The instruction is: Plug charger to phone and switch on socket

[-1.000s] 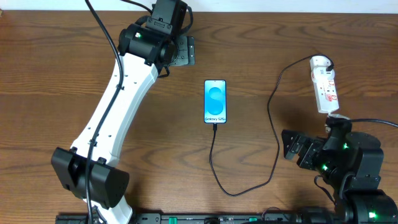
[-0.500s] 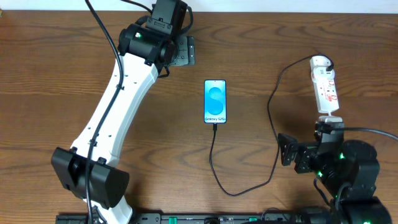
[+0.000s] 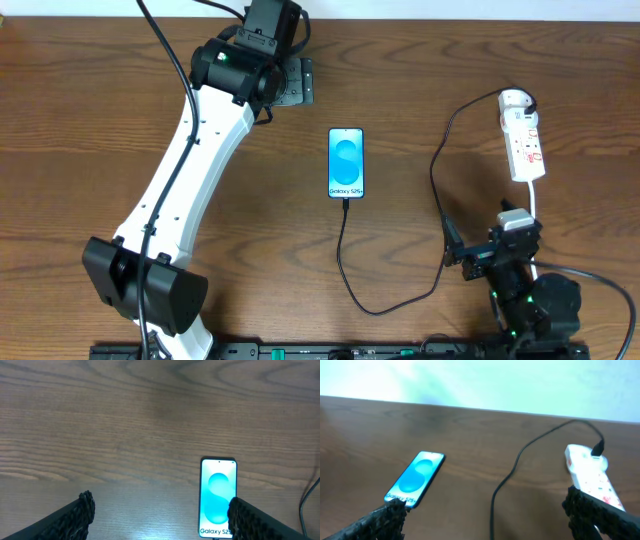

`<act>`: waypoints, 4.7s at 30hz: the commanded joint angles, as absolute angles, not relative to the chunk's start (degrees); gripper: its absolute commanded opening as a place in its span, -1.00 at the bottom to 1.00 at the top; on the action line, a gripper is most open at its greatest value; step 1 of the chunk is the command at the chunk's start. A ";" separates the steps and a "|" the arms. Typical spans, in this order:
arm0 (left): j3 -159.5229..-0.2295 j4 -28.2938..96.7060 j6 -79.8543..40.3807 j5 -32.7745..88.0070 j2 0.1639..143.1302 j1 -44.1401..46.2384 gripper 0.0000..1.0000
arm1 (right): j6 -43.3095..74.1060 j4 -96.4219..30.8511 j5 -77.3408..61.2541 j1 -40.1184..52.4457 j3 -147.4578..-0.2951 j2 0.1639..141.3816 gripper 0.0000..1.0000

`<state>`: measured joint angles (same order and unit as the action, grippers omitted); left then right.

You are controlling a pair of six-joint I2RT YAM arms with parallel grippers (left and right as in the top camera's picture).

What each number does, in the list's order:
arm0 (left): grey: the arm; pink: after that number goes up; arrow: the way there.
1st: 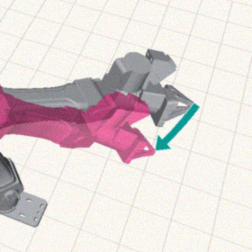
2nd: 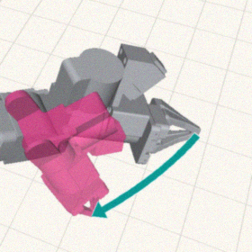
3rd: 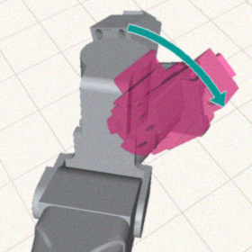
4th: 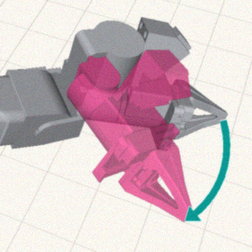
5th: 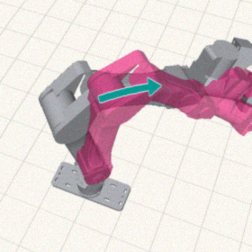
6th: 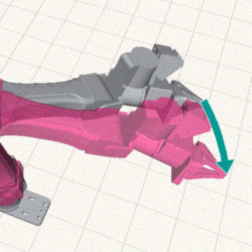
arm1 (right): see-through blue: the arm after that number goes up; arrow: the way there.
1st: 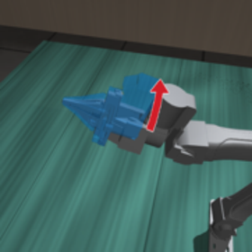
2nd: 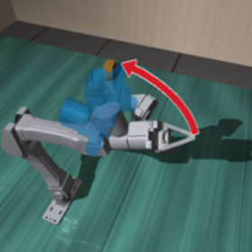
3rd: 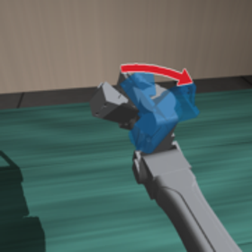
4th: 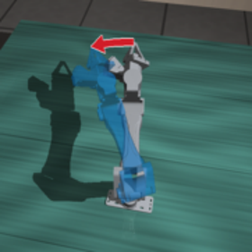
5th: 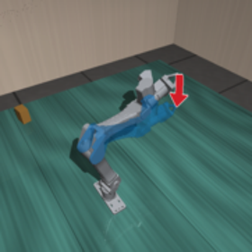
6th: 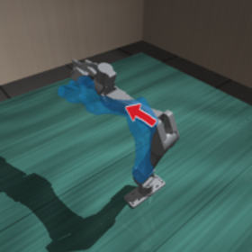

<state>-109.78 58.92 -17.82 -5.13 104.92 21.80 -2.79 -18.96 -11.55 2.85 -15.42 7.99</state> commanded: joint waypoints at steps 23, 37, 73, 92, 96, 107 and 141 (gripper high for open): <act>-109.73 59.07 -17.89 -6.28 105.23 21.56 0.75 | -7.57 -3.42 -12.34 -3.16 -0.30 0.32 0.99; -109.73 59.07 -17.89 -6.28 105.23 21.56 0.74 | 0.71 -4.16 -6.55 -3.14 -0.36 0.32 0.99; -109.73 59.07 -17.89 -6.28 105.23 21.56 0.74 | -1.34 -4.40 -2.11 1.43 -0.36 0.32 0.99; -109.73 59.07 -17.89 -6.28 105.23 21.56 0.74 | -1.34 -4.32 -2.07 1.45 -0.36 0.32 0.98; -109.73 59.07 -17.89 -6.28 105.23 21.56 0.74 | -1.34 -4.32 -2.07 1.45 -0.36 0.32 0.98; -109.73 59.99 -17.72 -6.70 105.19 21.74 0.74 | -1.34 -4.29 -2.07 1.45 -0.36 0.32 0.98; -59.57 41.21 -4.95 2.09 70.08 14.72 0.74 | -1.34 -4.29 -2.07 1.45 -0.36 0.32 0.99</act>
